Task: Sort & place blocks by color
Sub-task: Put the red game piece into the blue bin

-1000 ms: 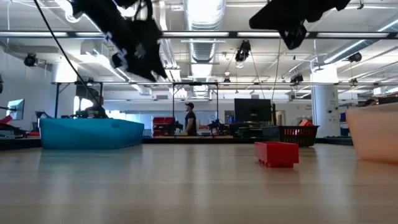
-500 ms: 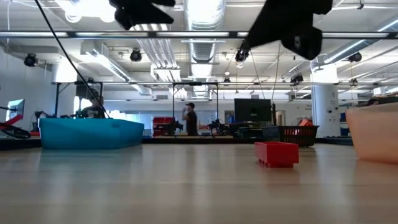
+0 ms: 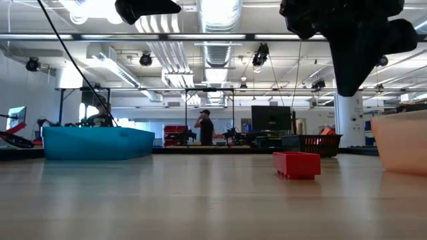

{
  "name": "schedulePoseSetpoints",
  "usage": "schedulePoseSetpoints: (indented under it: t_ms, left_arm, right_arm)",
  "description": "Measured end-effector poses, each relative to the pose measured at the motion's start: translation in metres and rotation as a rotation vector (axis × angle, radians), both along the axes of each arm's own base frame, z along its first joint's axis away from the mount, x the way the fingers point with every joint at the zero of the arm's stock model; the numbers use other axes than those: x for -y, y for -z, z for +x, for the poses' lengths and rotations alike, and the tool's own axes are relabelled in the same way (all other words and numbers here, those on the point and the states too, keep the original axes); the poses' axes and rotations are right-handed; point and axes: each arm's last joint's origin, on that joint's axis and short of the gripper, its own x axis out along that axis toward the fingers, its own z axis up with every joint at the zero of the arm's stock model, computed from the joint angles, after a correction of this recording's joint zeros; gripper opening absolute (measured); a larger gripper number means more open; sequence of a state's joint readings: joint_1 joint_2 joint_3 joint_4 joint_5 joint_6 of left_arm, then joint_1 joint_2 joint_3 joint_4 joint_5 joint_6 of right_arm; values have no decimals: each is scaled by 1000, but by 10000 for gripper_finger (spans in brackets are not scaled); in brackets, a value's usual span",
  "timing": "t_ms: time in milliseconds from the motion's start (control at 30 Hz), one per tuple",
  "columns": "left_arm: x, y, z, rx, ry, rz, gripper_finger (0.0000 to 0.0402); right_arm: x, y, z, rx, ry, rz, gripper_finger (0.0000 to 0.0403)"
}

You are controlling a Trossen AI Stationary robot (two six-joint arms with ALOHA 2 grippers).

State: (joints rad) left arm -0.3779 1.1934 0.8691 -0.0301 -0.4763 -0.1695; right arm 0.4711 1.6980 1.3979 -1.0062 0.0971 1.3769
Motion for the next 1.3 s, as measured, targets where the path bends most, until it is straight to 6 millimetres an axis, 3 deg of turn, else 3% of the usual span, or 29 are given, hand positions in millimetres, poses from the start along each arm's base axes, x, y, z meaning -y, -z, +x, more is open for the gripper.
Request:
schedulePoseSetpoints:
  t_ms: [233, 600, 800, 1033, 1300]
  left_arm:
    - [1, 2, -1, -14, 5, 9, 246]
    - [-6, -18, -17, 53, 47, 122, 246]
    - [-11, -30, -30, 99, 56, 150, 246]
    - [-12, -31, -32, 99, 62, 172, 246]
    - [-10, -26, -28, 77, 64, 179, 246]
  right_arm:
    - [-3, 10, 17, -22, 91, 2, 38]
    - [-13, 29, 51, -12, 203, -19, 221]
    - [-15, 46, 65, -37, 246, -27, 287]
    - [-9, 64, 80, -80, 286, -45, 298]
    - [-1, 71, 81, -152, 279, -82, 247]
